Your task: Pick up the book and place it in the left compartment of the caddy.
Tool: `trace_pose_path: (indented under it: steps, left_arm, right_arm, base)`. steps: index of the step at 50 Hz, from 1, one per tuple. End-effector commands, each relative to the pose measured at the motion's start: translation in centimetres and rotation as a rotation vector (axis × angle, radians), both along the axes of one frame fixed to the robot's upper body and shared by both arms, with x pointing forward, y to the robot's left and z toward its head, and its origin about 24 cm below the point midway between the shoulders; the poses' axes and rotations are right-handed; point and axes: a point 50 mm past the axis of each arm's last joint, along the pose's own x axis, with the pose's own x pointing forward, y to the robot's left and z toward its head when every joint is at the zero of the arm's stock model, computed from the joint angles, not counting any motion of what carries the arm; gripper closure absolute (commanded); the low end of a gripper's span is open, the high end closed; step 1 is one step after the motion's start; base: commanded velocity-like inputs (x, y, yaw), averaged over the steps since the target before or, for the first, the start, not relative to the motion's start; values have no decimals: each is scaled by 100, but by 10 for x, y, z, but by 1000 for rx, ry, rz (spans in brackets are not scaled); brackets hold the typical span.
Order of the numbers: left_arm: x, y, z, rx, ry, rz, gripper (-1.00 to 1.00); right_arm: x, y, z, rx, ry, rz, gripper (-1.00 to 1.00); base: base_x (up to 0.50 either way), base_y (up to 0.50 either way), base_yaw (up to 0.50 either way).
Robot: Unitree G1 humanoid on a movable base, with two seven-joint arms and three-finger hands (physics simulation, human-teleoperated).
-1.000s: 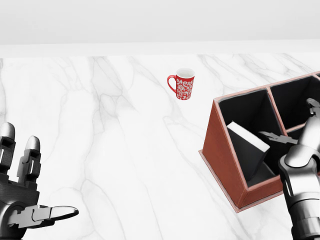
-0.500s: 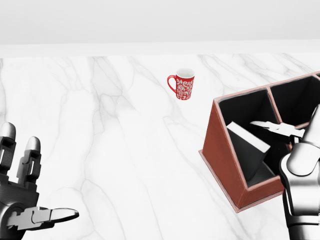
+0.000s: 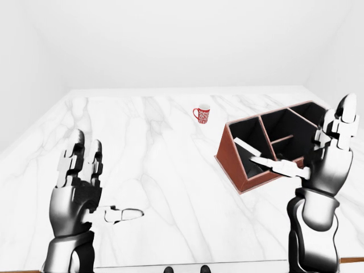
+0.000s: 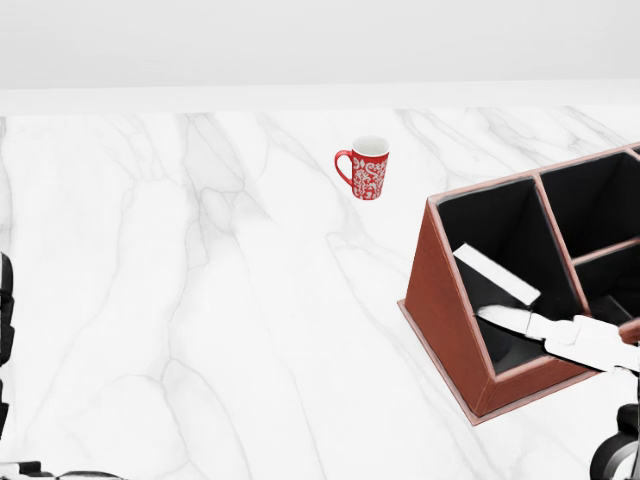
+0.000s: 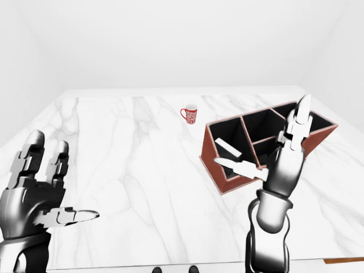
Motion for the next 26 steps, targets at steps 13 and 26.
trace_pose_path:
  steps: [13,26]
  left_arm:
    - [-56,3,39,161,-116,81,-100]
    - [-67,9,32,89,-21,66,-100]
  right_arm:
    - [-78,26,12,2,27,241,-100]
    - [-86,20,2,84,82,260,-100]
  base:
    - [0,0,0]
    - [0,0,0]
